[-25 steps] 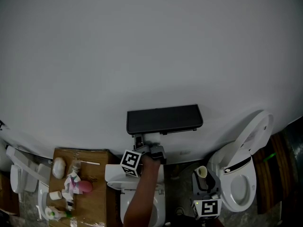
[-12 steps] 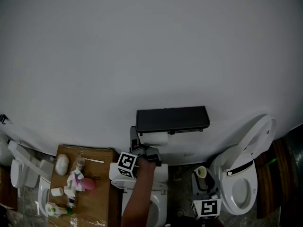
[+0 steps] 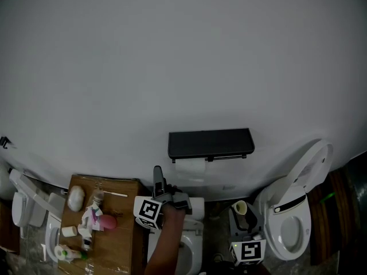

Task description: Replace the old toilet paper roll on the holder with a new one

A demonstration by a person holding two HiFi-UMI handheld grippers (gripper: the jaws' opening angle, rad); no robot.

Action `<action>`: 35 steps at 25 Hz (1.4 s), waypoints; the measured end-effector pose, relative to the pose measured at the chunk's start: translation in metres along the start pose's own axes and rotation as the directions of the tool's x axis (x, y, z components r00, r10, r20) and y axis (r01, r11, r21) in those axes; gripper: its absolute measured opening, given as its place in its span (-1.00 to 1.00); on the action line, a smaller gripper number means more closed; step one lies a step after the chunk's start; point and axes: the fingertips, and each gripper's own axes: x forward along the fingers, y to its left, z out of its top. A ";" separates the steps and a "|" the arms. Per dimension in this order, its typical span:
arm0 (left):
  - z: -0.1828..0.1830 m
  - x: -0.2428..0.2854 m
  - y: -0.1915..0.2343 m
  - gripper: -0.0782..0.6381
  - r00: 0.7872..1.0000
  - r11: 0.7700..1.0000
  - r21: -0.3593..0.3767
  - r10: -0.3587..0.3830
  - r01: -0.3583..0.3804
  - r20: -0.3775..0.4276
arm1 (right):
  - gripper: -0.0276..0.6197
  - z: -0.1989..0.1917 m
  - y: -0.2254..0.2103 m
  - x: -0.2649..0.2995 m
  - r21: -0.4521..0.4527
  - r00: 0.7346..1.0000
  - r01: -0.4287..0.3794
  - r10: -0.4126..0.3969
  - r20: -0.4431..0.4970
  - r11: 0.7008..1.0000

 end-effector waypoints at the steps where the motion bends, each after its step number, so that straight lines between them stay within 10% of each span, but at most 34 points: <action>1: -0.003 -0.009 -0.003 0.66 1.000 1.000 -0.027 -0.005 0.005 -0.007 | -0.38 -0.001 0.000 -0.001 0.001 1.000 0.004 -0.004 0.000 1.000; 7: -0.012 -0.077 -0.010 0.66 1.000 0.983 -0.180 0.024 -0.025 -0.006 | -0.38 0.001 0.003 -0.010 0.023 1.000 0.005 -0.005 0.014 1.000; 20: -0.034 -0.164 -0.045 0.64 0.997 0.985 -0.171 -0.017 0.005 -0.069 | -0.38 0.006 0.012 -0.036 0.007 1.000 -0.005 0.004 0.027 1.000; 23: -0.045 -0.167 -0.060 0.12 0.992 0.994 -0.098 -0.065 0.054 -0.108 | -0.38 0.012 0.012 -0.038 -0.001 0.999 0.001 -0.001 0.045 1.000; 27: -0.063 -0.170 -0.071 -0.73 0.971 0.969 0.236 -0.013 0.071 -0.240 | -0.38 0.020 0.011 -0.040 -0.005 0.997 0.003 -0.003 0.071 1.000; 30: -0.077 -0.169 -0.089 -0.74 0.945 0.803 0.572 0.034 0.168 -0.325 | -0.38 0.022 0.011 -0.040 0.010 0.997 0.004 -0.005 0.078 1.000; 35: -0.092 -0.170 -0.099 -0.74 0.941 0.249 0.928 0.123 0.278 -0.315 | -0.37 0.024 0.012 -0.040 0.035 0.997 -0.009 0.007 0.072 0.999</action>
